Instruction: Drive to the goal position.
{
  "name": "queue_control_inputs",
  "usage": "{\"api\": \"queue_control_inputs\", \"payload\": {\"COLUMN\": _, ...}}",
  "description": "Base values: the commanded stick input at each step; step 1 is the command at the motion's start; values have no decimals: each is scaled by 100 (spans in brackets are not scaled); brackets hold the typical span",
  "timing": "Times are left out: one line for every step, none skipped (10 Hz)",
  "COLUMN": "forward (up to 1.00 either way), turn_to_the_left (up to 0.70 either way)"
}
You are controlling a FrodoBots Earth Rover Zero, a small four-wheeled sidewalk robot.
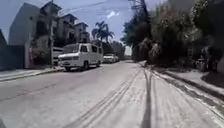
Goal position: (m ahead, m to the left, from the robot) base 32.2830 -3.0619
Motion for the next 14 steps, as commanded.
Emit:
{"api": "queue_control_inputs", "payload": {"forward": 100, "turn_to_the_left": 3}}
{"api": "queue_control_inputs", "payload": {"forward": 100, "turn_to_the_left": 3}}
{"api": "queue_control_inputs", "payload": {"forward": 100, "turn_to_the_left": 3}}
{"api": "queue_control_inputs", "payload": {"forward": 100, "turn_to_the_left": 3}}
{"api": "queue_control_inputs", "payload": {"forward": 100, "turn_to_the_left": 3}}
{"api": "queue_control_inputs", "payload": {"forward": 100, "turn_to_the_left": -30}}
{"api": "queue_control_inputs", "payload": {"forward": 100, "turn_to_the_left": -37}}
{"api": "queue_control_inputs", "payload": {"forward": 100, "turn_to_the_left": -35}}
{"api": "queue_control_inputs", "payload": {"forward": 100, "turn_to_the_left": 3}}
{"api": "queue_control_inputs", "payload": {"forward": 100, "turn_to_the_left": 3}}
{"api": "queue_control_inputs", "payload": {"forward": 100, "turn_to_the_left": 3}}
{"api": "queue_control_inputs", "payload": {"forward": 100, "turn_to_the_left": -16}}
{"api": "queue_control_inputs", "payload": {"forward": 100, "turn_to_the_left": -37}}
{"api": "queue_control_inputs", "payload": {"forward": 100, "turn_to_the_left": -33}}
